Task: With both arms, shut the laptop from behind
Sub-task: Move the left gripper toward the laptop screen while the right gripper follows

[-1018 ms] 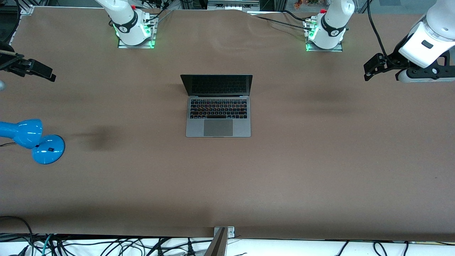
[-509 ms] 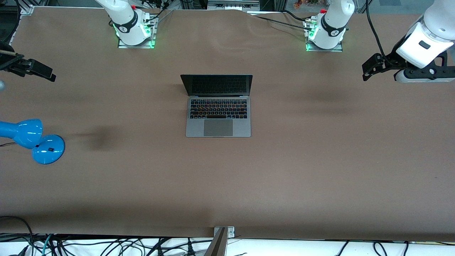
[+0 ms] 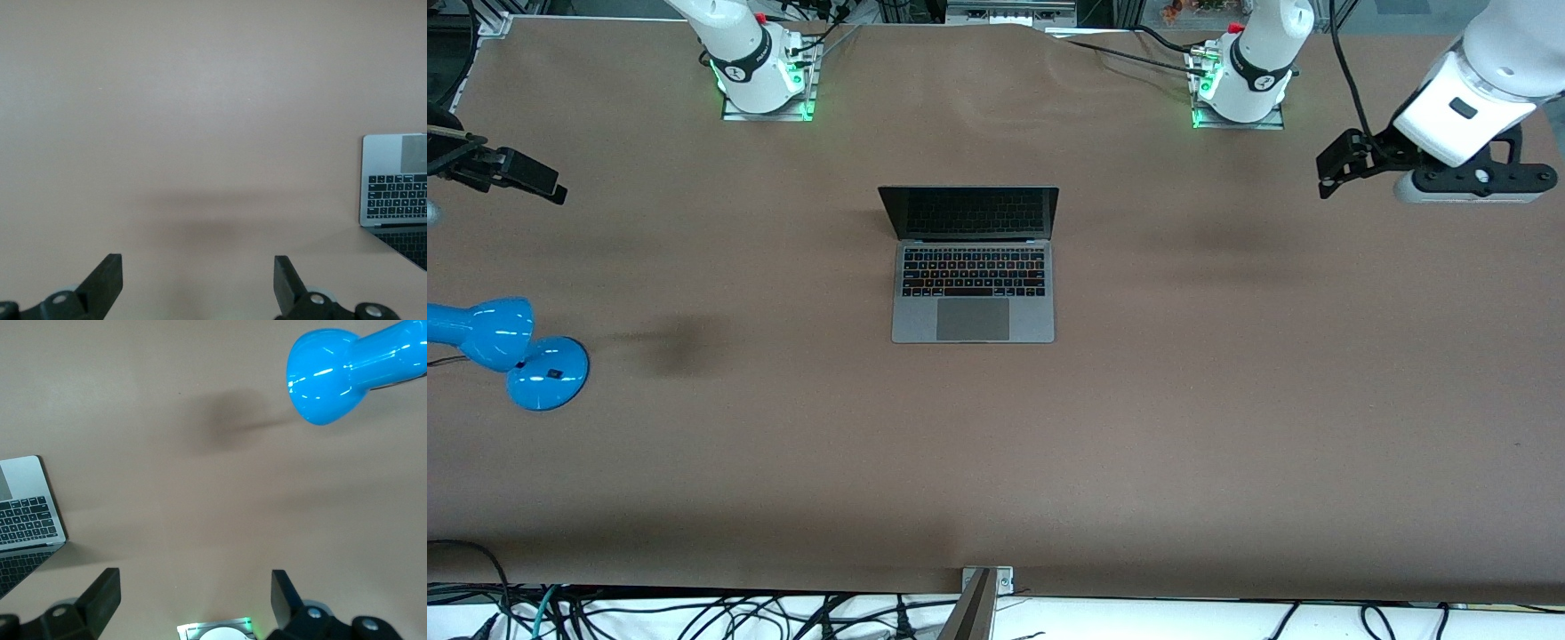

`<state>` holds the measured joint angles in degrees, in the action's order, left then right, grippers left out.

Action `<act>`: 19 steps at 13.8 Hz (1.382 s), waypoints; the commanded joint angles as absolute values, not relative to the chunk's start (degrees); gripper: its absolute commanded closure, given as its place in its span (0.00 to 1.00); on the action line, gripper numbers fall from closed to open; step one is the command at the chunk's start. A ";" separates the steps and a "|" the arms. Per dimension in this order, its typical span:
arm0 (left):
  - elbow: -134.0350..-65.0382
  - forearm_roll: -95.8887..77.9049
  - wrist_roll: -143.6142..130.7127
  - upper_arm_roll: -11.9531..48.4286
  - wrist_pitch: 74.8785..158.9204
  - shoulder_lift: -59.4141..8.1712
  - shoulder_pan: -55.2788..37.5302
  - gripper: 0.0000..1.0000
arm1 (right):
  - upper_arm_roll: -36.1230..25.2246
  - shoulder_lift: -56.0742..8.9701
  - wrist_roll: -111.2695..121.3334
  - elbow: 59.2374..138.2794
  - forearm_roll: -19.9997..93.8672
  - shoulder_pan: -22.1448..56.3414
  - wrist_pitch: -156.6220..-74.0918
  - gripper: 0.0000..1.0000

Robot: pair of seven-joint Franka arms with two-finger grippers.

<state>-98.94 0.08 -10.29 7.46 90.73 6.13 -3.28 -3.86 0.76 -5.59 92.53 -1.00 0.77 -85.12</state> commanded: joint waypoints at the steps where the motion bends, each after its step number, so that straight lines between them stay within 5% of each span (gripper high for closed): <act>1: -98.35 -0.88 -13.87 10.89 89.74 5.19 -3.34 0.00 | -4.04 0.53 -4.48 91.49 -0.18 0.53 -84.11 0.00; 19: -99.14 -6.06 -42.24 36.72 88.24 -1.05 -3.43 0.00 | -3.96 0.44 -4.57 91.58 -0.18 0.62 -82.88 0.00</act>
<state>-99.34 -5.11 -37.64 33.73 88.94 0.72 -3.77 -3.88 0.69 -5.59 92.53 -0.99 0.78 -84.02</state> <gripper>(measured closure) 0.000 0.000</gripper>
